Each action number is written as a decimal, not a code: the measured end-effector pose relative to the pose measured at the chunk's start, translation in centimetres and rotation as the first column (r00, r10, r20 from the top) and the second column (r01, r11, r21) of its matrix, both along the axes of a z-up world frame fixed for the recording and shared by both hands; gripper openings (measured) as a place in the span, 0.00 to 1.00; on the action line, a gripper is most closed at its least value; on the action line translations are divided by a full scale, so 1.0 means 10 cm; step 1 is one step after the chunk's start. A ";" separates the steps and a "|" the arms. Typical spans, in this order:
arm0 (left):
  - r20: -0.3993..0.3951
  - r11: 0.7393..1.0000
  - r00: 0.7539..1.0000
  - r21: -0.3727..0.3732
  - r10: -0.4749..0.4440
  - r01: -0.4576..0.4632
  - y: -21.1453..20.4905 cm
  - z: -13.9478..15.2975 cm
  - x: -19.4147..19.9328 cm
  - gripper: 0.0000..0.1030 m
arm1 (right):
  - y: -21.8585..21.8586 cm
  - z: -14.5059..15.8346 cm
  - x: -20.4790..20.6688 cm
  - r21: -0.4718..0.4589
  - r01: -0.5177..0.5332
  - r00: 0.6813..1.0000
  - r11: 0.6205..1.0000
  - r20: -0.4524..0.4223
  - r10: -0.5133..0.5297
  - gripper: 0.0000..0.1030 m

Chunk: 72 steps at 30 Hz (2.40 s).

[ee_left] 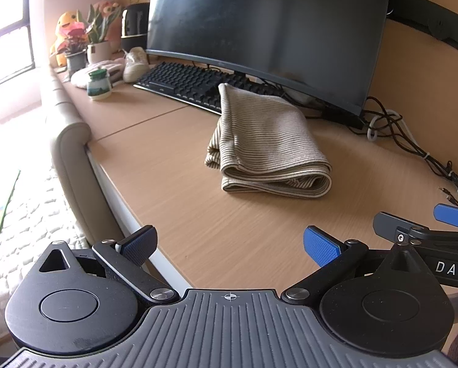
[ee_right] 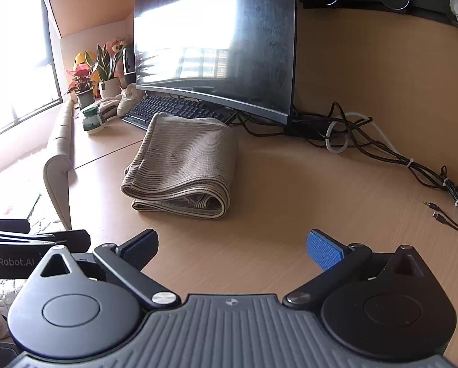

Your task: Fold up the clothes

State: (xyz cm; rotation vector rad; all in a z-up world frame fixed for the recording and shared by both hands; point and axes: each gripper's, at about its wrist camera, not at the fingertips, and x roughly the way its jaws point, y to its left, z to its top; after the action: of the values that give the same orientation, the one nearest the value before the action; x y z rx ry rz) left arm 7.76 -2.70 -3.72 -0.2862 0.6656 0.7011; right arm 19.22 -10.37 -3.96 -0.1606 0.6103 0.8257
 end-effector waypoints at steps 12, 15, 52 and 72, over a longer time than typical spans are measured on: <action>-0.012 1.000 1.000 -0.024 0.012 -0.012 0.04 -0.04 0.02 1.00 | 0.02 -0.01 0.00 -0.004 0.002 1.000 1.000 0.005 -0.002 1.00; -0.006 1.000 1.000 -0.025 -0.003 0.002 0.03 -0.04 0.02 1.00 | 0.02 -0.02 0.02 -0.004 0.014 1.000 1.000 -0.006 -0.014 1.00; -0.009 0.999 0.999 -0.043 -0.031 0.030 0.06 -0.07 0.11 1.00 | 0.00 -0.08 0.07 -0.016 0.046 0.998 0.999 -0.032 -0.046 1.00; -0.021 0.998 1.000 -0.065 -0.021 0.020 0.10 -0.11 0.09 1.00 | 0.07 -0.12 0.08 -0.034 0.034 0.999 0.999 -0.042 -0.035 1.00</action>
State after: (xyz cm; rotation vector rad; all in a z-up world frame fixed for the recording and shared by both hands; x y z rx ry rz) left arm 8.65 -1.71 -4.85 -0.3318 0.7116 0.6642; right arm 19.97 -9.67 -5.20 -0.1627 0.6650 0.7878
